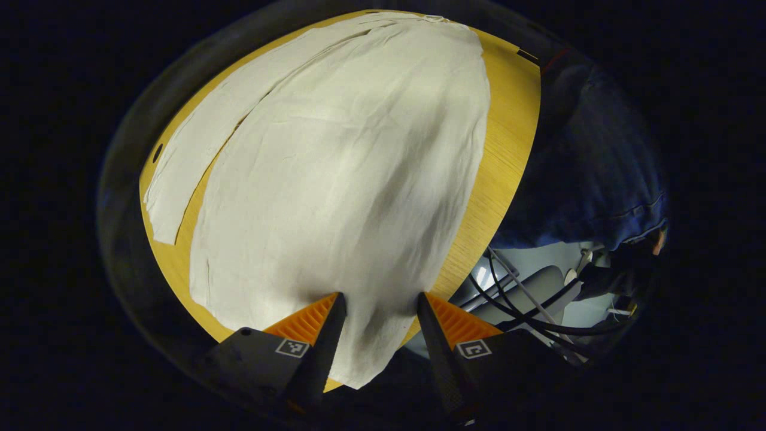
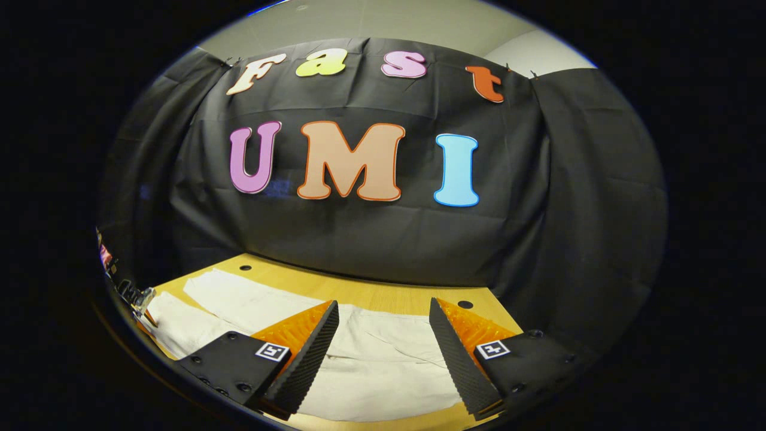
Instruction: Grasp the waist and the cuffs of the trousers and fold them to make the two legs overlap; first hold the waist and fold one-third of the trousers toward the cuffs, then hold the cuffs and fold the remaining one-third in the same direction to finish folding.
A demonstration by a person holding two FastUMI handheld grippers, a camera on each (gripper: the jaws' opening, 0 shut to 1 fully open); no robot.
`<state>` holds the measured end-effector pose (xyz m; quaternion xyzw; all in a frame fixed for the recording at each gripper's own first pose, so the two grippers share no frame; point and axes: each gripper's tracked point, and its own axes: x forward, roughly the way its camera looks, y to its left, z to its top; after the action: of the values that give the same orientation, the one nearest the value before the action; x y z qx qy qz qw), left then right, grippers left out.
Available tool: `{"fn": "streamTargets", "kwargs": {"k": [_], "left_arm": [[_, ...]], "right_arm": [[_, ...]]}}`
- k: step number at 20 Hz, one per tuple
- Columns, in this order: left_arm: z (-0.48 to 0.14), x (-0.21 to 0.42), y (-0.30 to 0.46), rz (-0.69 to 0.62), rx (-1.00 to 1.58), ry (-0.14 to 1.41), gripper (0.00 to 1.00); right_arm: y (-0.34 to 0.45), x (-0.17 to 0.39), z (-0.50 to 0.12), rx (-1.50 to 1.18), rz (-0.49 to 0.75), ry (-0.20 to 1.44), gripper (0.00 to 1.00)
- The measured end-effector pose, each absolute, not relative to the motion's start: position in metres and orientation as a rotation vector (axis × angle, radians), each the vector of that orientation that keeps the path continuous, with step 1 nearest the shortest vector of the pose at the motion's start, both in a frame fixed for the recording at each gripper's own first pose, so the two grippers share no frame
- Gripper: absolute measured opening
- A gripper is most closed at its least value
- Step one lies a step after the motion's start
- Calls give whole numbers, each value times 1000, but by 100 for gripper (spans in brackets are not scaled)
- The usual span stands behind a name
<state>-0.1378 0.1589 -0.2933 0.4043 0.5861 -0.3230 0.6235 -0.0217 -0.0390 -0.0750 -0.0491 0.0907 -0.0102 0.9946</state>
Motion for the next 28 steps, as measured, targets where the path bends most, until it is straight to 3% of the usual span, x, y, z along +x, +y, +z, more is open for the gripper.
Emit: {"fn": "streamTargets", "kwargs": {"k": [4, 5, 6, 9, 11, 21, 28], "left_arm": [[-293, -131, 163, -746, 977, 1381, 58], [-293, -129, 164, -741, 974, 1388, 43], [-293, -127, 165, -734, 972, 1393, 40], [-293, -119, 168, -719, 964, 1405, 13], [-294, -117, 166, -701, 947, 1417, 1], [-294, -116, 168, -715, 974, 1427, 0], [-295, -115, 168, -717, 953, 1449, 0]], "right_arm": [[-38, -24, -97, -178, 67, 241, 98], [-35, -25, -104, -196, 103, 263, 98], [-32, -27, -112, -213, 144, 283, 98], [-28, -36, -142, -278, 264, 370, 98], [-29, -43, -165, -336, 344, 430, 98], [-57, -90, -284, -740, 745, 816, 98], [-67, -96, -335, -863, 890, 1039, 96]]}}
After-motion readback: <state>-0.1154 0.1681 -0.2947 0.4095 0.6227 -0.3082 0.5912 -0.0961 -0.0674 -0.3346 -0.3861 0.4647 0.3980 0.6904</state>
